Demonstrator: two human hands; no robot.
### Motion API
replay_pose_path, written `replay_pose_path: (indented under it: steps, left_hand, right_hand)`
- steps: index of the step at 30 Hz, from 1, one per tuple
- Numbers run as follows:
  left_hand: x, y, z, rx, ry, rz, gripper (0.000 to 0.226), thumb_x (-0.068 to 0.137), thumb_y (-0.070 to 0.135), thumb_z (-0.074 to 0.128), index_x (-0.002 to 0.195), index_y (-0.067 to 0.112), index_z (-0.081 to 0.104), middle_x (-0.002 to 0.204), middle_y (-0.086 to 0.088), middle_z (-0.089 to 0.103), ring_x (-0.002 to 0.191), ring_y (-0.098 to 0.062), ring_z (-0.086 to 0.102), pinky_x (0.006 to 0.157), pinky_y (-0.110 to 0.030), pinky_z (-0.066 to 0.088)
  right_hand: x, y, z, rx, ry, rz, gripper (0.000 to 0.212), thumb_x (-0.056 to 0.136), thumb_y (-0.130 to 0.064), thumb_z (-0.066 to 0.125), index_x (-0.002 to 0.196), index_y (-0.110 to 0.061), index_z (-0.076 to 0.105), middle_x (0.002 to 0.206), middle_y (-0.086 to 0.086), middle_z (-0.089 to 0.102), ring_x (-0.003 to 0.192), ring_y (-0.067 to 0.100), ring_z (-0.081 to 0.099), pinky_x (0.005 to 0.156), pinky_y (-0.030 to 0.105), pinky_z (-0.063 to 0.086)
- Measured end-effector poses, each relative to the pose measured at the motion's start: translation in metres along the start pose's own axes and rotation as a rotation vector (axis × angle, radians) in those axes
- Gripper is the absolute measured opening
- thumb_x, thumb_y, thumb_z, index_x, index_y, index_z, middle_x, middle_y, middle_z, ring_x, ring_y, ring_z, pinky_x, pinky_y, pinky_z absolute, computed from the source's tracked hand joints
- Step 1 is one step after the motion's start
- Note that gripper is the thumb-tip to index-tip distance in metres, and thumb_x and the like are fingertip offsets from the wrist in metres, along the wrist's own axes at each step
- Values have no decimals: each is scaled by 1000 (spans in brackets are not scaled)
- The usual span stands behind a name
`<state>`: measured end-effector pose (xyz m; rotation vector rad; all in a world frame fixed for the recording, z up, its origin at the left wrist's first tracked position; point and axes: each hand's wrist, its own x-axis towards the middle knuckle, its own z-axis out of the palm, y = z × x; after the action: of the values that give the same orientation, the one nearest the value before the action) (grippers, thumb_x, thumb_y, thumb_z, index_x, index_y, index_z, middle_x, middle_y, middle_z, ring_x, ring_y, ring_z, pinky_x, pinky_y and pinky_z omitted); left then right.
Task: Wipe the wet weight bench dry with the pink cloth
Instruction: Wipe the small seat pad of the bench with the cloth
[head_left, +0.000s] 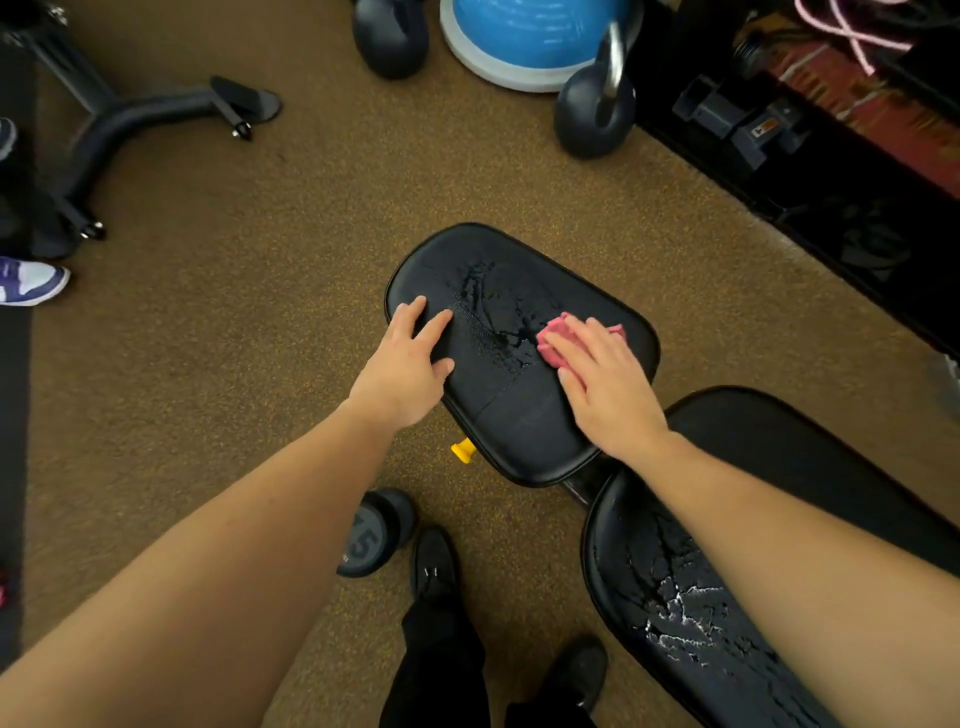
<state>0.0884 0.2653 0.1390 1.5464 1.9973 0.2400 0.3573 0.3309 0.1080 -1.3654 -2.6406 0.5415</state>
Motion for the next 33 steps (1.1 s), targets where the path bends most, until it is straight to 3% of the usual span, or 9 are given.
replay_pose_path:
  steps: [4, 8, 12, 17, 21, 25, 27, 30, 33]
  left_hand:
    - [0, -5, -3, -17, 8, 41, 53, 106, 12, 37, 158, 23, 28, 168, -5, 6, 155, -26, -1, 124, -34, 9]
    - [2, -9, -8, -51, -13, 48, 59, 102, 3, 39, 157, 22, 31, 167, -5, 7, 155, -26, 2, 125, -39, 15]
    - [2, -10, -6, -61, -3, 54, 51, 106, 9, 35, 156, 20, 33, 167, -6, 8, 155, -26, 2, 124, -34, 12]
    - [-3, -4, -5, -73, -32, 33, 50, 107, 8, 32, 156, 16, 30, 168, -8, 3, 155, -28, -4, 120, -30, 6]
    - [-9, 0, -2, -88, -43, 8, 49, 107, 10, 36, 156, 17, 31, 168, -9, 2, 155, -29, -3, 122, -35, 9]
    - [-10, 7, 0, -94, -24, -36, 55, 105, 18, 47, 157, 19, 27, 168, -6, 1, 155, -27, -3, 122, -38, 13]
    - [-12, 10, 3, -78, -24, -55, 60, 104, 21, 51, 158, 20, 25, 168, -4, -1, 155, -26, -5, 122, -41, 14]
    - [-13, 12, 8, -64, -26, -63, 64, 103, 20, 54, 159, 19, 23, 168, -3, -3, 155, -25, -7, 122, -41, 14]
    - [-13, 12, 9, -71, -23, -66, 65, 103, 19, 53, 159, 20, 21, 168, -2, -5, 154, -24, -8, 122, -39, 14]
  right_hand:
    - [-11, -25, 10, -8, -32, -29, 49, 104, -32, 38, 152, -26, 44, 162, 2, 34, 149, 27, 30, 120, 49, 27]
    - [-20, -53, 18, 4, -81, -65, 50, 105, -34, 38, 155, -33, 35, 165, -6, 26, 152, 21, 22, 121, 48, 27]
    - [-29, -83, 24, 73, -112, -154, 49, 104, -36, 50, 151, -37, 41, 164, -11, 27, 153, 15, 16, 124, 36, 10]
    - [-41, -95, 36, 58, -168, -447, 32, 101, -32, 49, 127, -31, 67, 146, -9, 55, 146, 19, 37, 125, 39, 19]
    - [-55, -94, 26, 230, -311, -573, 29, 101, -28, 46, 117, -30, 70, 132, -13, 62, 131, 13, 48, 116, 43, 32]
    - [-37, -56, -29, 413, 1, -330, 25, 98, -7, 58, 113, -22, 71, 126, -14, 64, 123, 9, 54, 108, 37, 40]
    - [-15, -13, -54, 481, 125, -61, 28, 99, -19, 56, 125, -25, 64, 128, -12, 64, 123, 9, 58, 105, 42, 46]
    - [9, 41, -70, 430, 109, 307, 48, 101, -33, 55, 147, -27, 43, 142, -2, 54, 127, 18, 55, 108, 44, 47]
    - [7, 58, -52, 335, -45, 312, 53, 103, -24, 55, 152, -15, 39, 154, 6, 40, 142, 22, 38, 115, 28, 27]
